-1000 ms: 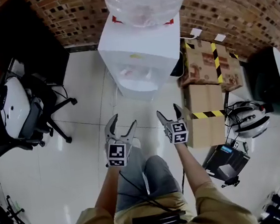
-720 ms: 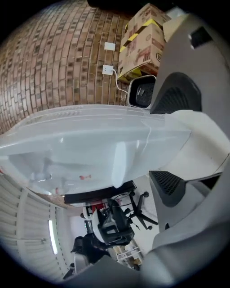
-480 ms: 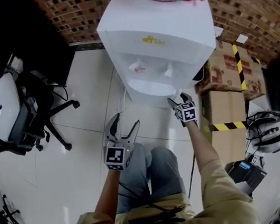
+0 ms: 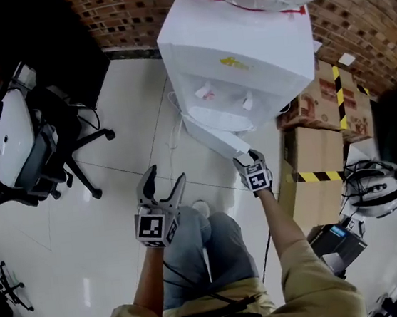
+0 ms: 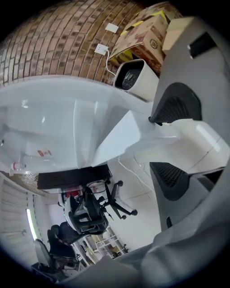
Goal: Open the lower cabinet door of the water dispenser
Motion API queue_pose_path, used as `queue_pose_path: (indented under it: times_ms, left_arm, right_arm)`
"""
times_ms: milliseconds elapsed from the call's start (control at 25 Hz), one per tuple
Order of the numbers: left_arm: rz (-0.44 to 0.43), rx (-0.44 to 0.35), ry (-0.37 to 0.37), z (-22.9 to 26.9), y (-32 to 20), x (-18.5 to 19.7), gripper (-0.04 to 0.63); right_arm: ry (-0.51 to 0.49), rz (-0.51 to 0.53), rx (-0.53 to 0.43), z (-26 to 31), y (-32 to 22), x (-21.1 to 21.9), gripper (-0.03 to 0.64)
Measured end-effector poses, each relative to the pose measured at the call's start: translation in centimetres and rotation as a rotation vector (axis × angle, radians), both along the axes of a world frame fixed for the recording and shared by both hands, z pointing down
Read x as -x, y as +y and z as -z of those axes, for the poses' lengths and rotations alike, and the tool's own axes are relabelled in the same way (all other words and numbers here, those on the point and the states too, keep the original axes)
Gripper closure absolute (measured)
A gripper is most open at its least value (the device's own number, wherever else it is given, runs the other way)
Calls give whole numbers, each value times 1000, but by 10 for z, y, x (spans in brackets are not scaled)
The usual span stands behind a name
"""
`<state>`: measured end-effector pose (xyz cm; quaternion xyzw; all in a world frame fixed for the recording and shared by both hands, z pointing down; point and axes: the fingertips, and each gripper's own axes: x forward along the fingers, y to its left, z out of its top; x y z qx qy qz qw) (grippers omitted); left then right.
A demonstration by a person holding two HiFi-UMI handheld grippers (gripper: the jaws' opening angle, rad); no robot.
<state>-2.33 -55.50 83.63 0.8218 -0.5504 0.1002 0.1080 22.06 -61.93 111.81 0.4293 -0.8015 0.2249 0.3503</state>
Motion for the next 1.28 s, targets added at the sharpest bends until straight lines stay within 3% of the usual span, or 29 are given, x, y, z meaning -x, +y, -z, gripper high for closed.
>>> queue_pose_path:
  times_ms: [280,520,680,800,960,1040,1280]
  left_arm:
    - [108,52,-66,39,52,54,281]
    - [174,55,-95,41,79,84,281]
    - [168,87,-76,37,85,80,281]
    - [143,98,-76,45,88,75,281]
    - [153,112,-31,75,92,75,281]
    - [124,105,-26,111,88,65,281]
    - [-22,27,11,253,68,11,281]
  right_arm:
    - [-40,-5,97,6,85,92,336]
    - [-139,259,155,10,133,206,373]
    - [-303,343,124,23,97,296,337]
    - [-469,353,143,60,71,329,330]
    - [-422,449,70,129,95,306,330]
    - [-407,453,6,195,106,283,330]
    - [-455,201,-274,449,103,161,330]
